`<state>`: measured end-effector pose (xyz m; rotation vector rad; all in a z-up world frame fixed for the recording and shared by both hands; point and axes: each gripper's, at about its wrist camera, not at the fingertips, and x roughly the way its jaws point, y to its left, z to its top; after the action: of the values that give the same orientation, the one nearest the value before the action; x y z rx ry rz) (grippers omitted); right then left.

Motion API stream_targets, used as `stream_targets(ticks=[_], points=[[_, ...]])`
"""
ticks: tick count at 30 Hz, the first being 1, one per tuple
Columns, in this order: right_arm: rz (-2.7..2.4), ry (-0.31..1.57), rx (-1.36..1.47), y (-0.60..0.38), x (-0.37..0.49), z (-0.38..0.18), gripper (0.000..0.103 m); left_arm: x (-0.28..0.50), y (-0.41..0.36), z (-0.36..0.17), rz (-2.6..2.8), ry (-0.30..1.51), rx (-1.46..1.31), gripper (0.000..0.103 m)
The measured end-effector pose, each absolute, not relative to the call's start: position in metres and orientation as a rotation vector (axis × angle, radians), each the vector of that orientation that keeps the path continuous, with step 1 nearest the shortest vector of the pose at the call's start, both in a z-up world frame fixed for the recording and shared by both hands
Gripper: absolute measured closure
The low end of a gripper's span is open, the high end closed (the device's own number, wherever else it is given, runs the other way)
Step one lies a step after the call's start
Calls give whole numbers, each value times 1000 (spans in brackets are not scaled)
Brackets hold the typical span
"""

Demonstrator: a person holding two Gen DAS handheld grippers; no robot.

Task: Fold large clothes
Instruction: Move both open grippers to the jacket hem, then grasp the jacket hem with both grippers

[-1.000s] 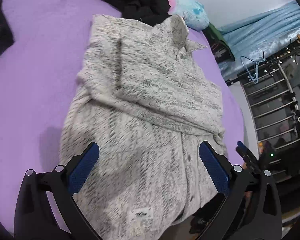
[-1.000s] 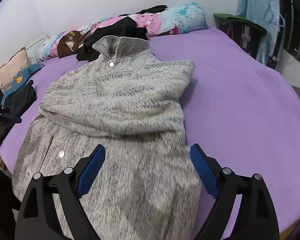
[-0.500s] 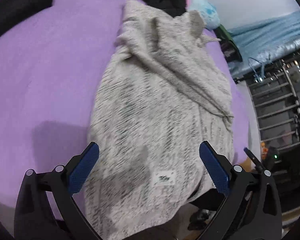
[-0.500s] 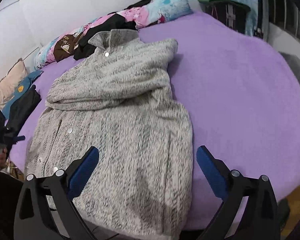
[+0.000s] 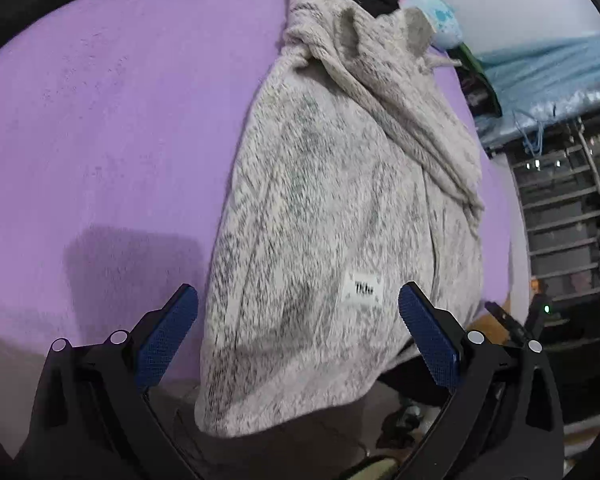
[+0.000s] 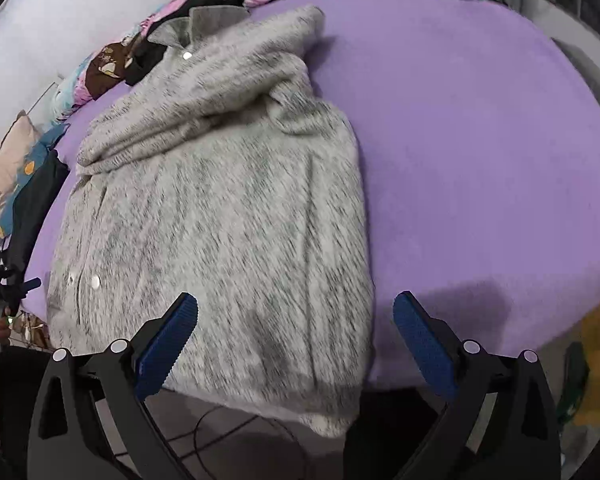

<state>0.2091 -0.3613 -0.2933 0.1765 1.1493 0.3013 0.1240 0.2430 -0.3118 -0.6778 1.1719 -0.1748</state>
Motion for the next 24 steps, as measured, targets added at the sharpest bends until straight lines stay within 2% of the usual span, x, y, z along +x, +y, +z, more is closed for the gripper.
stream_targets(ticks=[3, 7, 15, 24], points=[[281, 1161, 196, -373, 202, -298, 7, 119, 240, -315, -167, 1200, -628, 6], [290, 1170, 229, -383, 194, -301, 7, 113, 243, -326, -146, 1241, -690, 6], [334, 1297, 250, -381, 189, -333, 7, 108, 237, -351, -155, 1319, -678, 6], [382, 1349, 116, -350, 185, -349, 7, 111, 217, -374, -207, 1397, -646, 6]])
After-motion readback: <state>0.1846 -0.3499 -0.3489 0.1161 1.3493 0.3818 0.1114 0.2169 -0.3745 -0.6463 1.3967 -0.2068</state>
